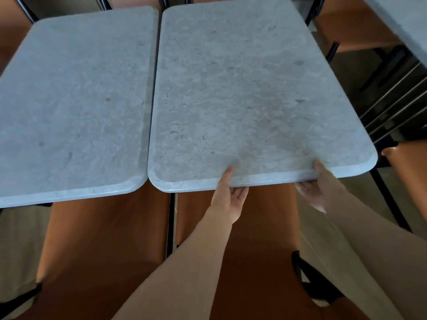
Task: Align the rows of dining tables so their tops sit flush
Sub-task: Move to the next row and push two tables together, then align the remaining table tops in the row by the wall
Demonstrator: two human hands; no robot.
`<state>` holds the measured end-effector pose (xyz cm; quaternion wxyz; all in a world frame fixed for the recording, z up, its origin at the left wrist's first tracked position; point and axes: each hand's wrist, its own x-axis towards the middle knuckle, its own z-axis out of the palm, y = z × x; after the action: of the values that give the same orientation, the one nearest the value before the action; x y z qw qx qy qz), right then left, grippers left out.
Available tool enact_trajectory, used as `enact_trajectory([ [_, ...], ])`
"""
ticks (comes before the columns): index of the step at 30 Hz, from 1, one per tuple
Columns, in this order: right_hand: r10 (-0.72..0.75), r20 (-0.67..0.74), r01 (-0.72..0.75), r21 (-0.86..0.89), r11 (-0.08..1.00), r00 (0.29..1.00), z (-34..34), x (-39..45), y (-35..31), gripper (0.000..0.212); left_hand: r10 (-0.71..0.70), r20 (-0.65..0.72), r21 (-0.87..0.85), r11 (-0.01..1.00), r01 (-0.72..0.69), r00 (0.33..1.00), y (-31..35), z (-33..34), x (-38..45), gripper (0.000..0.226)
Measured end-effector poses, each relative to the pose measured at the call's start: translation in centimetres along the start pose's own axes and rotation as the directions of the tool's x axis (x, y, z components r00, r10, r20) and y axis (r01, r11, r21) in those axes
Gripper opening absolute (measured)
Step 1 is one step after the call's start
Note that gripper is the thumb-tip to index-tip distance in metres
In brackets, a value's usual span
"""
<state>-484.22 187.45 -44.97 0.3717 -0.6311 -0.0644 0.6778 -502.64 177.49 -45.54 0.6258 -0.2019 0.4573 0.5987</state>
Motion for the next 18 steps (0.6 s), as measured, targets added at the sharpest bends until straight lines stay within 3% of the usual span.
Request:
enact_trajectory([
  [3,0.062,-0.064,-0.079,-0.331,0.940,0.996,-0.3,-1.8,-0.5,0.033,-0.071,-0.057,0.324,0.942,0.085,0.996,0.7,0.3,-0.9,0.048],
  [7,0.214,0.066,-0.148,-0.525,0.838,0.975,0.5,-5.5,-2.0,0.032,-0.214,-0.057,0.733,0.654,0.186,0.975,2.0,2.1,-3.4,0.049],
  [9,0.196,0.140,-0.100,-0.508,0.856,0.970,1.3,-7.7,-3.3,0.031,-0.195,0.006,0.818,0.565,0.107,0.981,2.4,4.3,-4.9,0.043],
  [13,0.066,0.266,0.060,-0.439,0.897,0.962,1.7,-12.4,-6.8,0.020,-0.006,0.189,0.852,0.498,-0.161,0.982,2.2,9.7,-8.4,0.032],
  [18,-0.162,0.308,0.286,-0.417,0.863,0.937,-1.3,-17.6,-11.8,0.023,0.074,0.456,0.837,0.304,-0.455,0.887,0.1,15.8,-13.4,0.021],
])
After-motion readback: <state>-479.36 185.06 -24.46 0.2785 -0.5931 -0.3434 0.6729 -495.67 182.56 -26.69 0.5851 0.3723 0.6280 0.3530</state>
